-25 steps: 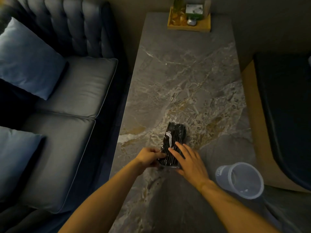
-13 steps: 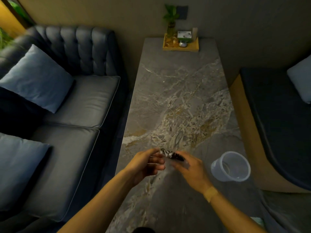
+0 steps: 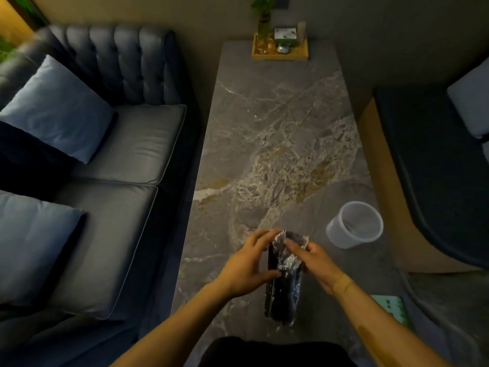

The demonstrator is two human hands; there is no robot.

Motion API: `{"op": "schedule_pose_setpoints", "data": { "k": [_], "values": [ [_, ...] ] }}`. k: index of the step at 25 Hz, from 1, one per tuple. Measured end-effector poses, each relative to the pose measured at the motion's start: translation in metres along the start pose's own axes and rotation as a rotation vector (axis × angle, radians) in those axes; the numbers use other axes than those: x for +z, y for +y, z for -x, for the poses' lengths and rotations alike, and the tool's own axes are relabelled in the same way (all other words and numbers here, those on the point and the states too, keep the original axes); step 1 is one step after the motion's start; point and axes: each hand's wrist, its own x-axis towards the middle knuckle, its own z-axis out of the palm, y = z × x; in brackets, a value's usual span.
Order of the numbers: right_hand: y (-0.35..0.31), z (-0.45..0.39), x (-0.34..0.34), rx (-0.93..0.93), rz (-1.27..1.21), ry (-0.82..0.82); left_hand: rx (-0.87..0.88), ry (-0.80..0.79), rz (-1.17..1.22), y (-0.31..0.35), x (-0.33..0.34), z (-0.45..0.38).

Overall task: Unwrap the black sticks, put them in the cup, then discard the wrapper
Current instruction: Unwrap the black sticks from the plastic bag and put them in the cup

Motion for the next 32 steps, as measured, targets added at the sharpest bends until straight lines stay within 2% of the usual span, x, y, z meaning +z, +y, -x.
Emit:
{"op": "schedule_pose_setpoints", "data": {
  "k": [2, 6, 9, 13, 15, 17, 20, 24, 27, 29, 32],
  "values": [
    [0.003, 0.003, -0.002, 0.01, -0.047, -0.017, 0.082, 0.02, -0.145, -0.005, 0.006, -0.001],
    [0.003, 0.006, -0.005, 0.029, -0.086, -0.072, 0.19, 0.162, -0.359, -0.007, -0.001, -0.006],
    [0.002, 0.01, -0.009, 0.042, -0.142, -0.213, 0.353, 0.22, -0.513, -0.003, -0.01, -0.011],
    [-0.007, 0.016, -0.014, 0.021, -0.147, -0.425, 0.488, 0.321, -0.574, 0.003, -0.015, -0.014],
    [-0.01, 0.018, -0.012, 0.018, -0.12, -0.457, 0.515, 0.365, -0.577, 0.007, -0.016, -0.015],
    [-0.013, 0.02, -0.01, 0.02, -0.074, -0.421, 0.479, 0.389, -0.532, 0.014, -0.019, -0.018],
    [-0.017, 0.022, -0.008, -0.015, 0.02, -0.346, 0.313, 0.41, -0.283, 0.025, -0.025, -0.024],
    [-0.027, 0.025, -0.007, -0.002, 0.1, -0.359, -0.133, 0.329, 0.513, 0.032, -0.035, -0.041],
    [-0.032, 0.026, -0.004, 0.003, 0.09, -0.354, -0.401, 0.227, 0.874, 0.034, -0.037, -0.047],
    [-0.031, 0.025, -0.004, -0.007, 0.053, -0.344, -0.472, 0.134, 1.032, 0.031, -0.034, -0.044],
    [-0.027, 0.022, -0.005, 0.006, 0.028, -0.341, -0.445, 0.018, 1.116, 0.023, -0.025, -0.034]
  ]
}}
